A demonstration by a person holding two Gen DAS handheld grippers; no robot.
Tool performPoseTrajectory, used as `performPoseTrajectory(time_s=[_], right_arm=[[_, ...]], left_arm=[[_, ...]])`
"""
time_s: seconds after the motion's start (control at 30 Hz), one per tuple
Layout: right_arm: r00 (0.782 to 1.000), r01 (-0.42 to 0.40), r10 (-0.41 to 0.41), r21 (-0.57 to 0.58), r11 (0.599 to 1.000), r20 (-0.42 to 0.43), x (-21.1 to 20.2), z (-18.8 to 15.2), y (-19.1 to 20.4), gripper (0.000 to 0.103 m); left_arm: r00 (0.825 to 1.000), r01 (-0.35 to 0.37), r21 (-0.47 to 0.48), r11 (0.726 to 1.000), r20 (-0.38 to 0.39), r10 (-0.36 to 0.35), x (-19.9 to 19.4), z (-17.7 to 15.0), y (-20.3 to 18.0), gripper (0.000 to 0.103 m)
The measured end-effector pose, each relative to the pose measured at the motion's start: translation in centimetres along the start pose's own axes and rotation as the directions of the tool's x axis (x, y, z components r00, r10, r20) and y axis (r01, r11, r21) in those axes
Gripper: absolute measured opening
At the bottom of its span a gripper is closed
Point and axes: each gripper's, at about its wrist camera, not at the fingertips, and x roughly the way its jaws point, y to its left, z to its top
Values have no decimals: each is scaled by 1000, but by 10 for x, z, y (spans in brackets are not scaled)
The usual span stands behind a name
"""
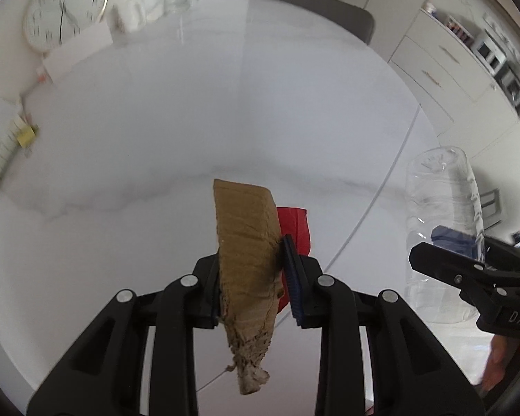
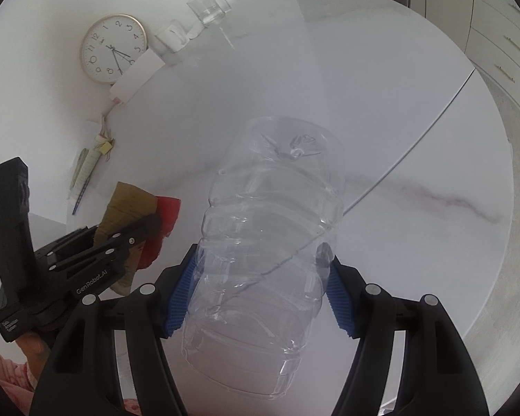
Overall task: Collect trash
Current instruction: 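Carry the cardboard box and clear bottle over the white bin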
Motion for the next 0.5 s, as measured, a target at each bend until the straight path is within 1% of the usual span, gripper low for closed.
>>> performPoseTrajectory(time_s=[0.03,0.07,0.1,0.17,0.2,0.3,0.4,0.5], right_arm=[[1000,-1,1,-5,1000,6,-5,-6,-3,68],[1000,-2,2,-11,1000,14,-12,-14,-7,68],[1000,-4,5,-14,1000,20,-19,-22,-12,68],[999,-12,12,-19,1000,30,-31,-36,-24,68],[999,-13,14,-22,1000,35,-37,-43,-31,68],[999,-9,10,-27,1000,52,-57,-64,-58,68],[998,3,-2,-25,1000,68,-78,-87,-89,68],[996,19,-17,-16,1000,89,-100,-114,-124,68]], left_arm=[[1000,-16,6,1000,12,16,-7,-5,-7,29],[1000,-12,5,1000,16,12,-12,-9,-14,29],[1000,-9,4,1000,15,8,-14,-6,-25,29],[1000,-19,0,1000,22,19,-22,-12,-42,29],[999,-26,4,1000,26,25,-25,-16,-47,29],[999,-41,28,999,38,40,-34,-31,-82,29],[999,-24,49,999,43,21,-42,-45,-121,30],[999,21,63,998,35,-24,-46,-61,-161,30]])
